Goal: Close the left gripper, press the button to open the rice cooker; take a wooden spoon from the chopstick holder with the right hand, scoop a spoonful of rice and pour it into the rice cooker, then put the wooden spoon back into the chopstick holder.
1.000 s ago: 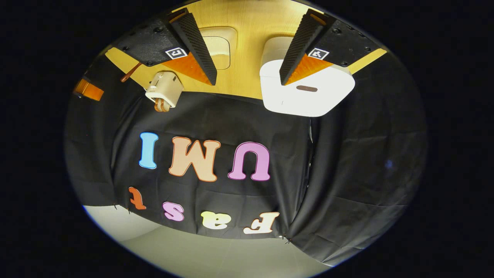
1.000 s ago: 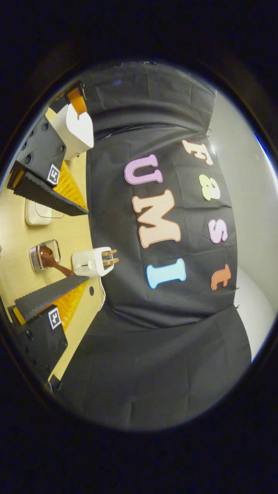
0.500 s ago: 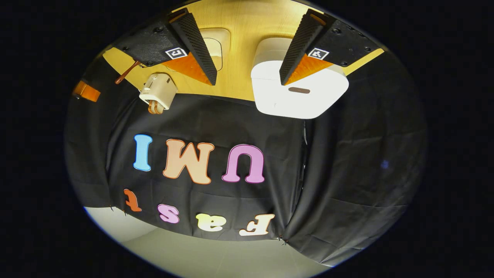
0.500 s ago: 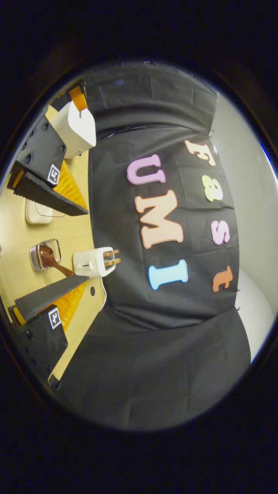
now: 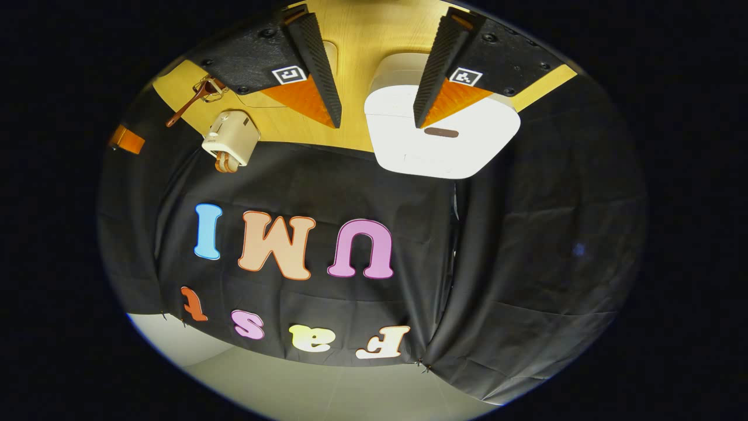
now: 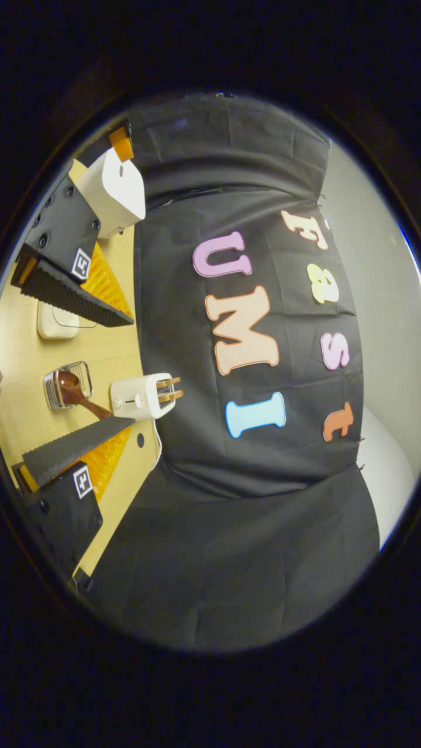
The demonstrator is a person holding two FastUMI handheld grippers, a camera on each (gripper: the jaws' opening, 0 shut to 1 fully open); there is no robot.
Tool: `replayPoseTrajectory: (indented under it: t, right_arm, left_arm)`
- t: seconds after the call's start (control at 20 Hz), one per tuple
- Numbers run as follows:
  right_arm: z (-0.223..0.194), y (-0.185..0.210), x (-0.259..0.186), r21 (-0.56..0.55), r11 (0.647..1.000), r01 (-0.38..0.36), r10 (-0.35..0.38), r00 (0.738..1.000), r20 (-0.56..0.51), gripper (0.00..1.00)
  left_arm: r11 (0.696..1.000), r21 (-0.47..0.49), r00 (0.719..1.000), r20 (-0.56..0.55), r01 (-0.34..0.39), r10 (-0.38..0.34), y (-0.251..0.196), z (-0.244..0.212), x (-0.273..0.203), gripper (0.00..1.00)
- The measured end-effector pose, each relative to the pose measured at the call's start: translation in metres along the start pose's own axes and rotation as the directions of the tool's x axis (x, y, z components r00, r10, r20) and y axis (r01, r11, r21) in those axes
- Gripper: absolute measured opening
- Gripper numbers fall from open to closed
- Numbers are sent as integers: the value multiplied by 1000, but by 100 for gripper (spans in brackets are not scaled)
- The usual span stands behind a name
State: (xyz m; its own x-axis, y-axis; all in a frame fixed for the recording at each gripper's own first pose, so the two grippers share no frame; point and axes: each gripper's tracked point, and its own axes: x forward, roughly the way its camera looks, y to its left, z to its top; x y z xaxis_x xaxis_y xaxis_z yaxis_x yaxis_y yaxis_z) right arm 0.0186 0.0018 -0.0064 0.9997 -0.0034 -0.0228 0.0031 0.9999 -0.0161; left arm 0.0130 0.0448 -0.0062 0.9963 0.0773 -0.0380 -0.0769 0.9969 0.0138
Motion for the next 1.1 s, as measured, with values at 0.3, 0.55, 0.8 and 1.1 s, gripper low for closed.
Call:
replayPoseTrajectory:
  t: [0.3,0.55,0.8,1.1]
  right_arm:
    - [0,-1,0,-5,1000,11,-11,1000,2,99]
    - [2,0,-1,-21,1000,17,-16,1000,9,99]
    - [2,-4,-5,-20,999,40,-39,999,11,99]
    - [-1,-11,-10,-11,997,74,-74,997,7,99]
  left_arm:
    - [1000,19,1000,-19,-6,6,19,3,10,39]
    - [999,5,999,-32,-39,39,44,4,22,4]
    - [999,13,999,-25,-43,43,63,11,35,0]
    - [999,31,999,-39,-22,24,79,10,64,0]
